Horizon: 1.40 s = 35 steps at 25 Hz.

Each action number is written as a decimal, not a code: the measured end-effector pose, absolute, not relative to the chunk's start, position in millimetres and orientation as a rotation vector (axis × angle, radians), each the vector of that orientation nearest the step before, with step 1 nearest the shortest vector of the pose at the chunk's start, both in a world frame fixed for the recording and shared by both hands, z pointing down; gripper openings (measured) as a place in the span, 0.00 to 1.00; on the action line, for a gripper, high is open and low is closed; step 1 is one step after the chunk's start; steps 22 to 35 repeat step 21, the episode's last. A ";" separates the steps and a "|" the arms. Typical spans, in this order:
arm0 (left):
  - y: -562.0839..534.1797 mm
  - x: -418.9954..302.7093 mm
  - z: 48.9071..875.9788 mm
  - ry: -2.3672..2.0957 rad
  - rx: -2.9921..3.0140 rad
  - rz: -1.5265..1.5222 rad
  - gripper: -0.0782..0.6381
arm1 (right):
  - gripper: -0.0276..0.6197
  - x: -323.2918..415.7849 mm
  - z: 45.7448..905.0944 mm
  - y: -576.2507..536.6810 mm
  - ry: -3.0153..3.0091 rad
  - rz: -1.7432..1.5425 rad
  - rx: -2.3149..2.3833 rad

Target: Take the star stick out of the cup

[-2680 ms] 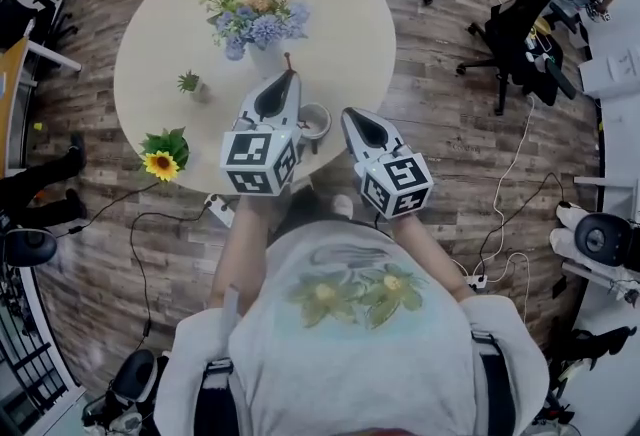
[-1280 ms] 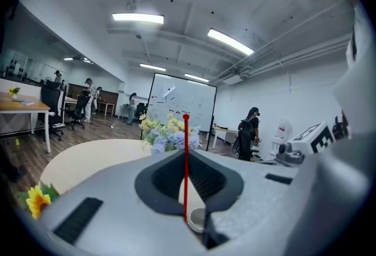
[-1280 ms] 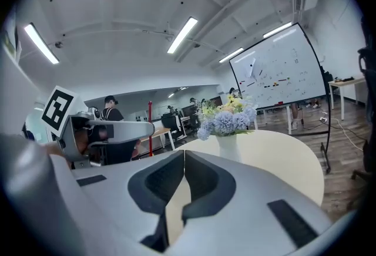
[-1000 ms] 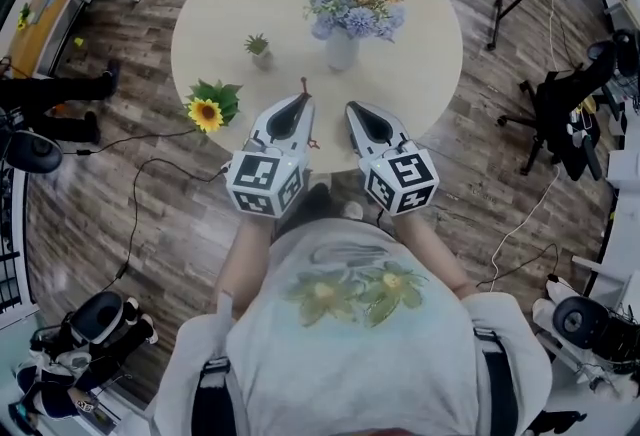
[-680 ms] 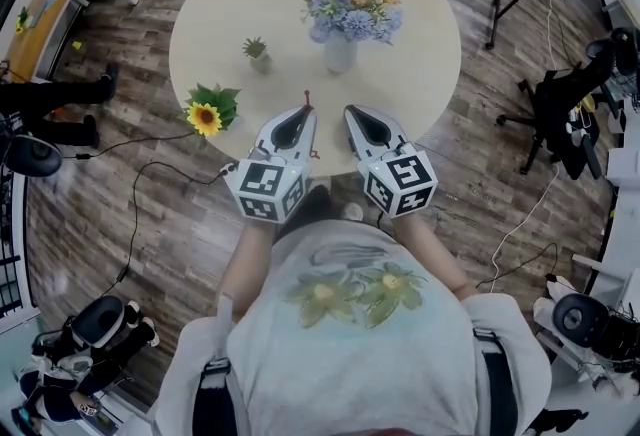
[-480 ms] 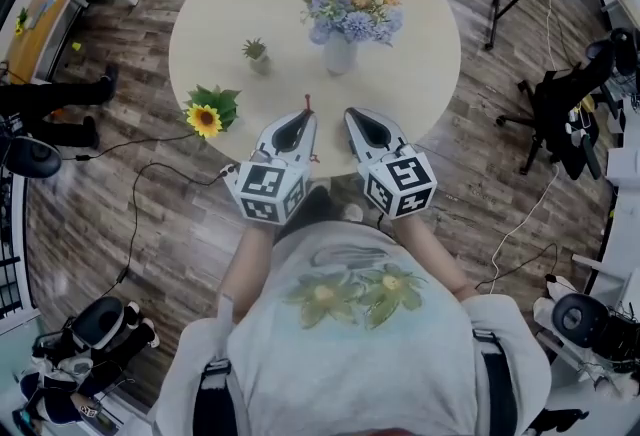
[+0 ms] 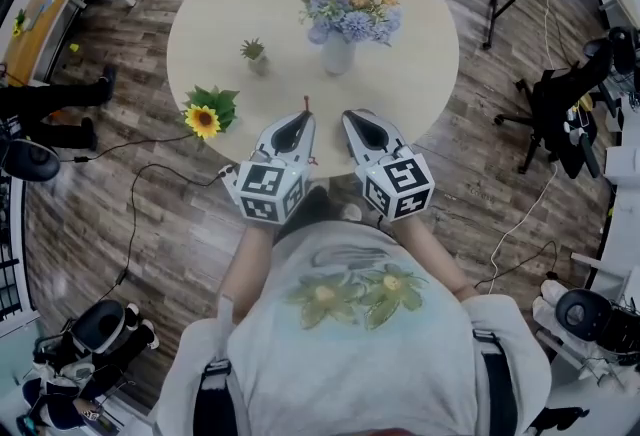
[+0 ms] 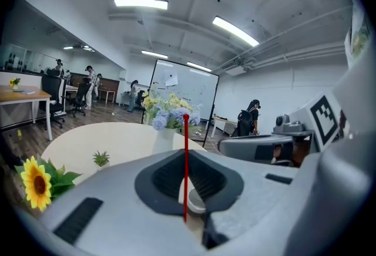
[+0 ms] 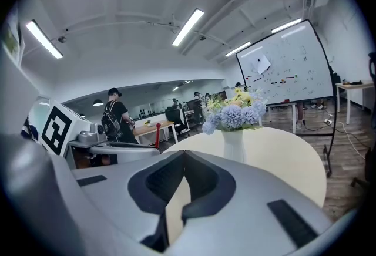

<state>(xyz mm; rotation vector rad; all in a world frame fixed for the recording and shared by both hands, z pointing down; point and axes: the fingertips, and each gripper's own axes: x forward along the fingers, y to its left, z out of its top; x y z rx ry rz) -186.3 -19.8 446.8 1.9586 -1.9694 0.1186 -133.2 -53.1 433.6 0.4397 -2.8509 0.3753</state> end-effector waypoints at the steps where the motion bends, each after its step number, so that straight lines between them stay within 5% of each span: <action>1: -20.1 -186.0 447.0 -1.967 1.958 0.118 0.13 | 0.07 -132.9 433.8 -53.5 -2.849 0.374 0.443; 35: -26.7 -184.7 445.6 -1.947 1.966 0.110 0.13 | 0.07 -124.0 436.7 -61.1 -2.830 0.368 0.497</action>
